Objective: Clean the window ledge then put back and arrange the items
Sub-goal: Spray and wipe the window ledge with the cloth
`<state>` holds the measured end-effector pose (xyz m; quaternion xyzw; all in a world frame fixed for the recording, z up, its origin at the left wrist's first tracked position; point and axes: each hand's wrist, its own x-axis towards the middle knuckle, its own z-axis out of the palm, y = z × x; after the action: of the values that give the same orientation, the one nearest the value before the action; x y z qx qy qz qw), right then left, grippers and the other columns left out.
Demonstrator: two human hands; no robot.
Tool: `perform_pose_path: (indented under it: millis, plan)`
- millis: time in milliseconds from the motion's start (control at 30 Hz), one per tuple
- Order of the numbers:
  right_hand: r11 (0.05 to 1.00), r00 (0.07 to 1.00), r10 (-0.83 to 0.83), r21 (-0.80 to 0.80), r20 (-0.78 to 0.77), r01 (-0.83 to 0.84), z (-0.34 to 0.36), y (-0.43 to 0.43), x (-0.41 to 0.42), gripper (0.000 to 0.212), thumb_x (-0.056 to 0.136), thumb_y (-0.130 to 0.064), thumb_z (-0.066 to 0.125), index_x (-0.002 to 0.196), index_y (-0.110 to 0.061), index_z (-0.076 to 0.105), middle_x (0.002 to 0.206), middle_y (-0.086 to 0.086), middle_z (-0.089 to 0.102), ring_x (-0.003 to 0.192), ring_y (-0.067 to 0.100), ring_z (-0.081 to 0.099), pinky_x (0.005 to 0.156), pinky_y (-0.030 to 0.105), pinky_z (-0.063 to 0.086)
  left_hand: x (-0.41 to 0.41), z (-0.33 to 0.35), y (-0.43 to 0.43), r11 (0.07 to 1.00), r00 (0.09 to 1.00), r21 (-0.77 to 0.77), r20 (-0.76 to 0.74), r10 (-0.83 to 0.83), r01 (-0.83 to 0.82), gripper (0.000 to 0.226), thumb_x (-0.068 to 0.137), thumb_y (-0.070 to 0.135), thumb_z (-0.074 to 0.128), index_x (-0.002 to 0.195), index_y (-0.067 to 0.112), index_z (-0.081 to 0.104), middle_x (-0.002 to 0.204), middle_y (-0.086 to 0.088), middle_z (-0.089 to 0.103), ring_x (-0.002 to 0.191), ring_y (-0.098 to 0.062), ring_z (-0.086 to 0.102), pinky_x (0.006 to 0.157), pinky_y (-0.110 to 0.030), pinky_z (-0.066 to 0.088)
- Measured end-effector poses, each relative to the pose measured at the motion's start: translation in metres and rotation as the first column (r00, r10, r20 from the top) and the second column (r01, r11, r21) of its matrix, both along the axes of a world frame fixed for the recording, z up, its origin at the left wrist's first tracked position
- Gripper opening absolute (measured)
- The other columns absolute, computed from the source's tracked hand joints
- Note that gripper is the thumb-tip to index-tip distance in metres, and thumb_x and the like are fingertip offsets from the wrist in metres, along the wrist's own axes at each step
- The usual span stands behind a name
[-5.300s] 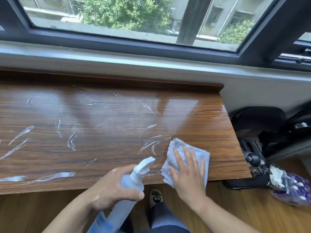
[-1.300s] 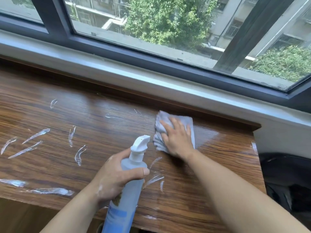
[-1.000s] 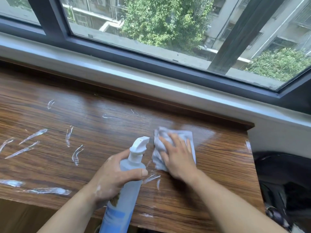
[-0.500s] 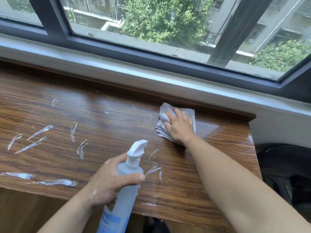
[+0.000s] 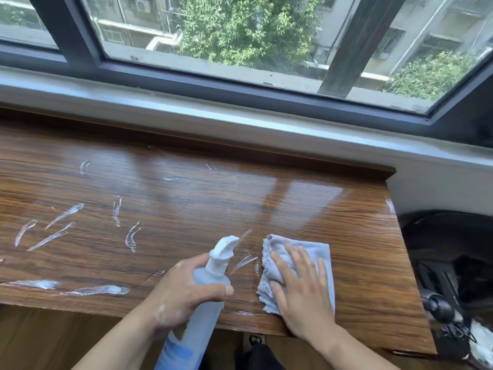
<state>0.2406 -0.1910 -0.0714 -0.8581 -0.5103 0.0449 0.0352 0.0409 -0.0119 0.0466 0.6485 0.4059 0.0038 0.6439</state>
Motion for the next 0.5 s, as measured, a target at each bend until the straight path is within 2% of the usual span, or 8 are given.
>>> perform_pose_path:
  millis: [100, 200, 300, 367, 433, 500]
  plan:
    - [1.0, 0.999, -0.002, -0.003, -0.047, 0.002, 0.003, 0.01, 0.005, 0.054, 0.091, -0.052, 0.042, 0.142, -0.036, 0.048, 0.156, 0.0, 0.04, 0.145, 0.027, 0.035, 0.115, 0.058, 0.018, 0.001, 0.0, 0.001, 1.0, 1.0, 0.009, -0.023, 0.01, -0.009, 0.049, 0.049, 0.055, 0.077, 0.085, 0.022, 0.071, 0.073, 0.002, 0.065, 0.066, -0.011, 0.056, 0.069, -0.033, 0.043]
    - [1.0, 0.995, -0.017, -0.01, -0.095, 0.016, 0.009, 0.056, 0.036, 0.058, 0.089, -0.054, 0.036, 0.144, -0.037, 0.046, 0.156, 0.001, 0.04, 0.146, 0.027, 0.035, 0.118, 0.057, 0.017, -0.004, 0.0, 0.002, 1.0, 1.0, -0.003, -0.015, -0.014, 0.014, 0.049, 0.053, 0.053, 0.079, 0.092, 0.023, 0.072, 0.083, -0.012, 0.069, 0.074, -0.024, 0.063, 0.074, -0.04, 0.048]
    - [0.993, 0.98, -0.108, -0.064, -0.166, 0.098, 0.019, 0.126, 0.075, 0.056, 0.095, -0.054, 0.036, 0.15, -0.041, 0.035, 0.163, -0.002, 0.024, 0.151, 0.022, 0.016, 0.12, 0.057, 0.006, -0.01, 0.002, 0.001, 0.999, 0.999, 0.028, -0.016, -0.028, 0.029, 0.054, 0.053, 0.055, 0.077, 0.1, 0.03, 0.072, 0.095, -0.015, 0.068, 0.076, -0.016, 0.062, 0.076, -0.035, 0.046]
    - [0.988, 0.968, -0.15, -0.075, -0.202, 0.137, 0.021, 0.158, 0.085, 0.053, 0.098, -0.05, 0.042, 0.15, -0.043, 0.033, 0.164, -0.003, 0.019, 0.152, 0.019, 0.01, 0.12, 0.057, 0.0, -0.013, 0.004, -0.001, 1.0, 1.0, 0.003, -0.004, -0.005, 0.005, 0.051, 0.055, 0.051, 0.08, 0.1, 0.03, 0.072, 0.094, -0.018, 0.068, 0.084, -0.034, 0.069, 0.081, -0.041, 0.05]
    - [0.993, 0.971, -0.102, -0.075, -0.217, 0.087, 0.021, 0.16, 0.08, 0.051, 0.098, -0.048, 0.042, 0.149, -0.044, 0.035, 0.164, -0.003, 0.018, 0.152, 0.019, 0.007, 0.12, 0.056, -0.003, -0.016, 0.004, -0.002, 0.998, 0.999, -0.046, 0.005, 0.043, -0.042, 0.047, 0.055, 0.045, 0.084, 0.097, 0.028, 0.073, 0.093, -0.024, 0.068, 0.094, -0.048, 0.067, 0.082, -0.049, 0.053]
    - [0.993, 0.973, 0.06, -0.086, -0.222, -0.08, 0.02, 0.128, 0.063, 0.053, 0.096, -0.05, 0.033, 0.148, -0.045, 0.036, 0.165, -0.005, 0.017, 0.154, 0.019, 0.005, 0.121, 0.054, -0.005, -0.02, 0.003, -0.003, 0.996, 0.998, -0.073, 0.012, 0.058, -0.057, 0.044, 0.055, 0.043, 0.084, 0.095, 0.028, 0.074, 0.093, -0.025, 0.069, 0.094, -0.049, 0.067, 0.084, -0.056, 0.055]
